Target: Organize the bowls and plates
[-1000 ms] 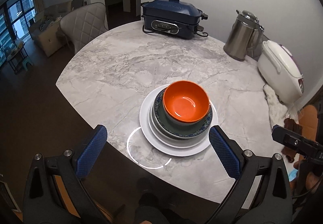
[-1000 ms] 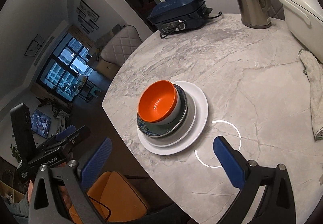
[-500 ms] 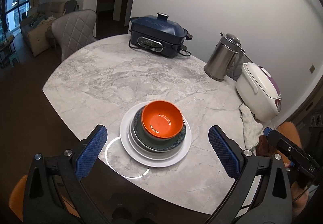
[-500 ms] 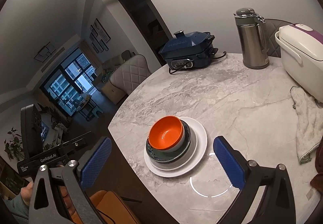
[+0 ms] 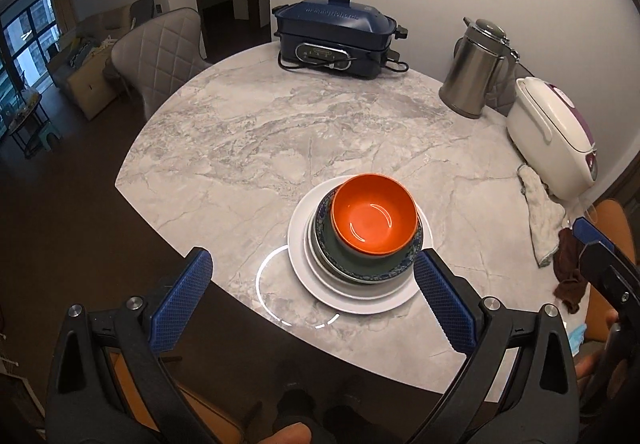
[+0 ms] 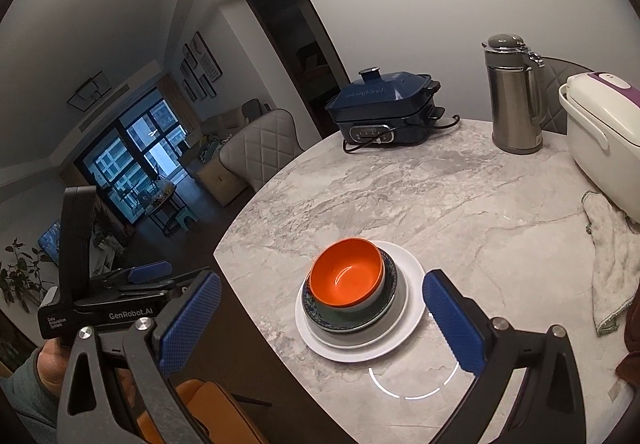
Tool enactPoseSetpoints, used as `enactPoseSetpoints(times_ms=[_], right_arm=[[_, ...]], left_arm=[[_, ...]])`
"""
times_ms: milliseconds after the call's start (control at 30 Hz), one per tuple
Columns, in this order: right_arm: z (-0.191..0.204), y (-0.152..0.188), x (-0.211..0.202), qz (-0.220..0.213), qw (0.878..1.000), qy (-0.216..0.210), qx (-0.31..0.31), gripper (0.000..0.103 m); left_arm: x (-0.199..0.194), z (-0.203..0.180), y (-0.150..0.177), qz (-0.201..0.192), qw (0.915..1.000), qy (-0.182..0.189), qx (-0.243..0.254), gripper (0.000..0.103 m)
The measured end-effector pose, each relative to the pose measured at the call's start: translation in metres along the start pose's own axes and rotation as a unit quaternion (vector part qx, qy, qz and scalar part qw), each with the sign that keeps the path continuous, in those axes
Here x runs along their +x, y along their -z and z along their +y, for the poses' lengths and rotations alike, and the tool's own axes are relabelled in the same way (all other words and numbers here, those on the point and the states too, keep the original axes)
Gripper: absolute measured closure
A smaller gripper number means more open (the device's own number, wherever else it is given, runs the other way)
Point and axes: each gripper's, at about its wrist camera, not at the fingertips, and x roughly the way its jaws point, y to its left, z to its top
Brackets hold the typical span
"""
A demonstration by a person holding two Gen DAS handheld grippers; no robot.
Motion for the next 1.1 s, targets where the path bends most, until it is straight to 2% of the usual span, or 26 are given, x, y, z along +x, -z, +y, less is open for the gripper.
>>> enactPoseSetpoints(times_ms=[400, 700, 1100], right_arm=[[0.01, -0.008, 0.013, 0.054, 0.993, 0.1, 0.009, 0.0], [0.024, -0.011, 0.023, 0.075, 0.981, 0.178, -0.009, 0.0], [0.005, -0.002, 0.042, 0.129, 0.964, 0.232, 0.019, 0.0]], left_arm=[[0.03, 0.004, -0.022, 0.017, 0.9996, -0.023, -0.004, 0.001], [0.034, -0.009, -0.032, 0.023, 0.9997, -0.007, 0.003, 0.001], [0.039, -0.019, -0.029, 0.034, 0.9993, -0.002, 0.015, 0.001]])
